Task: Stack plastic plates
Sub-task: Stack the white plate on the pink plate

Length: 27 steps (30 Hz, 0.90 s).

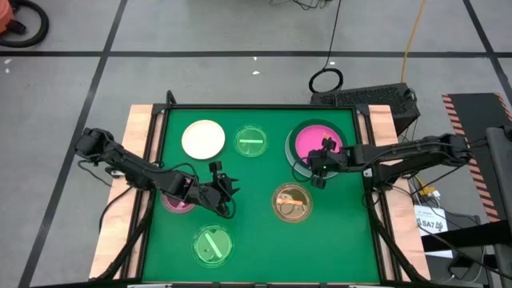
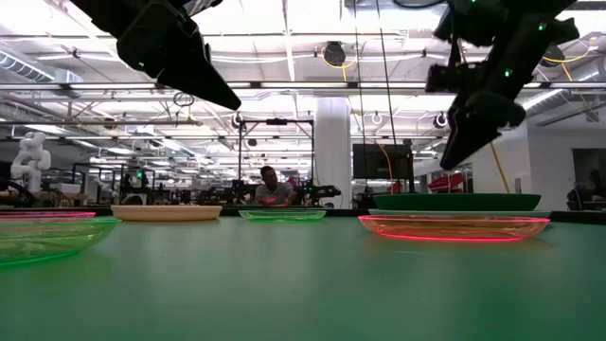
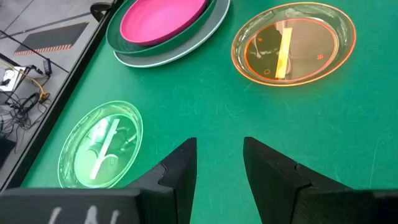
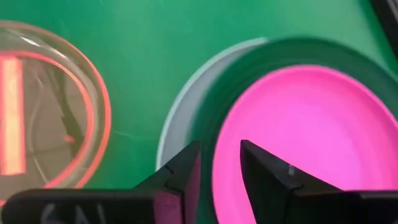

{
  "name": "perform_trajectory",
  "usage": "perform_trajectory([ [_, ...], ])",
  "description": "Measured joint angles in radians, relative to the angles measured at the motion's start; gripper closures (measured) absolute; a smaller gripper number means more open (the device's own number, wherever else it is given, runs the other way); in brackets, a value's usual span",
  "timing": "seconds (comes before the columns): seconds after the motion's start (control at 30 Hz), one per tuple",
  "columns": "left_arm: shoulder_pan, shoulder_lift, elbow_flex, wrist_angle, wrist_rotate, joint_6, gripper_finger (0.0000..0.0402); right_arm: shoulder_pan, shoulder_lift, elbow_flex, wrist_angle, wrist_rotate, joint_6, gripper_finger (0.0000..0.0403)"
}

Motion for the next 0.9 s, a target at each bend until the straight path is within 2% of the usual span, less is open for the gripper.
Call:
perform_trajectory([
  [0.37,0.001,0.000,0.000,-0.026,-0.002,-0.021,0.0263,0.117,-0.066,0.013,0.122,0.000,-0.061,0.0293],
  [0.53,0.001,0.000,0.000,-0.042,-0.036,-0.043,0.0263,0.139,-0.068,0.014,0.136,-0.001,-0.077,0.0293],
  [0.6,0.004,0.000,0.000,-0.078,-0.077,-0.090,0.0263,0.145,-0.068,0.014,0.133,-0.001,-0.077,0.0293],
  [0.7,0.024,0.000,0.001,-0.155,-0.084,-0.148,0.0263,0.151,-0.068,0.014,0.133,-0.001,-0.079,0.0293],
  [0.9,0.060,0.000,0.001,-0.247,-0.088,-0.145,0.0263,0.155,-0.068,0.014,0.125,-0.001,-0.077,0.0293],
])
